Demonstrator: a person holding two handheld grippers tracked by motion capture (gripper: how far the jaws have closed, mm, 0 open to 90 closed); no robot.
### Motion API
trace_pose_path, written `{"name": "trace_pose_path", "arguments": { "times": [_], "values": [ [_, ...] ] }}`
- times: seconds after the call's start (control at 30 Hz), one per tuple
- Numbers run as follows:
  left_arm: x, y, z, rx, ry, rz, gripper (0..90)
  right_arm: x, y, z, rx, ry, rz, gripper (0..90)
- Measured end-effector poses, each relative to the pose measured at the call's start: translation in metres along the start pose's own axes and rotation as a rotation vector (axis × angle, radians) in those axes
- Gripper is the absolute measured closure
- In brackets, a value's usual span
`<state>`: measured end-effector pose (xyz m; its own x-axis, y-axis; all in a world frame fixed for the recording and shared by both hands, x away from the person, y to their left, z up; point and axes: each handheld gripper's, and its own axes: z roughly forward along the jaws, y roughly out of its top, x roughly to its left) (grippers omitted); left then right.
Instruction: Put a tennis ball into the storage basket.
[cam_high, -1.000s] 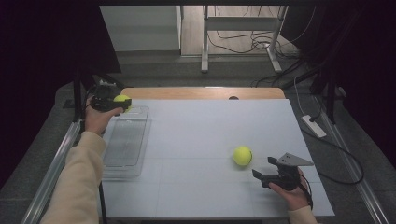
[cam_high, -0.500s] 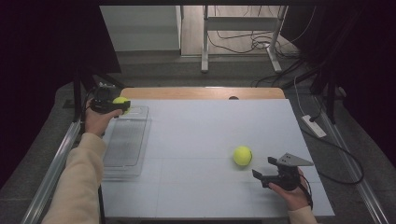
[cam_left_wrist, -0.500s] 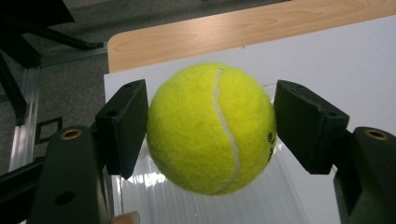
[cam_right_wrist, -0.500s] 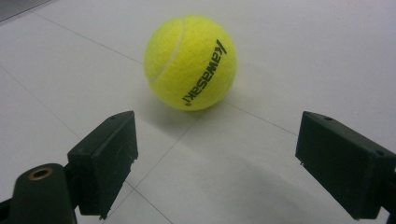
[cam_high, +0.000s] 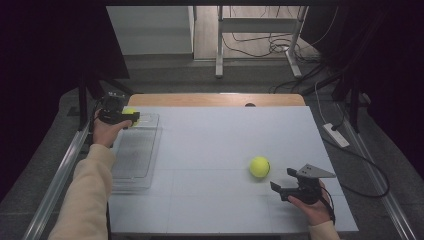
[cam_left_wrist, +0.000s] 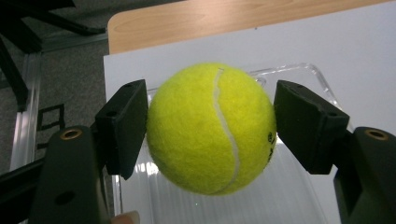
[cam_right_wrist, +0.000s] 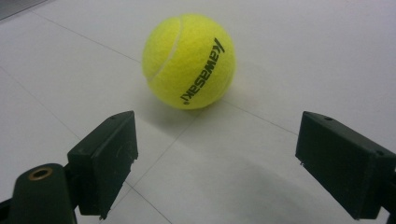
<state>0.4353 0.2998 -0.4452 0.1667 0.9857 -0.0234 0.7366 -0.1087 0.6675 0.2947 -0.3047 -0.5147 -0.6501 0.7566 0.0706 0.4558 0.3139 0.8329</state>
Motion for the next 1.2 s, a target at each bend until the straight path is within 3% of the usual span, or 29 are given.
{"name": "trace_pose_path", "arguments": {
  "times": [0.1, 0.3, 0.7, 1.07, 1.13, 1.2],
  "values": [
    [0.002, -0.004, 0.006, 0.019, 0.004, -0.016, 29.2, 0.000, 0.000, 0.000, 0.001, -0.001, 0.002, 12.5],
    [0.002, -0.009, 0.015, 0.052, 0.011, -0.002, 29.1, 0.000, 0.000, 0.000, 0.004, -0.001, -0.001, 12.5],
    [0.003, -0.013, 0.019, 0.071, 0.023, -0.001, 28.9, 0.000, -0.001, 0.000, 0.004, -0.001, 0.000, 12.5],
    [0.003, -0.012, 0.016, 0.041, 0.033, -0.017, 30.0, -0.001, -0.001, 0.000, 0.003, -0.001, 0.000, 12.4],
    [0.004, -0.011, 0.012, 0.008, 0.019, -0.034, 27.2, 0.000, -0.001, 0.000, 0.003, -0.001, 0.000, 12.4],
    [0.003, -0.010, 0.010, 0.006, 0.026, -0.024, 21.0, 0.000, 0.000, 0.000, 0.003, -0.001, -0.001, 12.4]
  ]
}}
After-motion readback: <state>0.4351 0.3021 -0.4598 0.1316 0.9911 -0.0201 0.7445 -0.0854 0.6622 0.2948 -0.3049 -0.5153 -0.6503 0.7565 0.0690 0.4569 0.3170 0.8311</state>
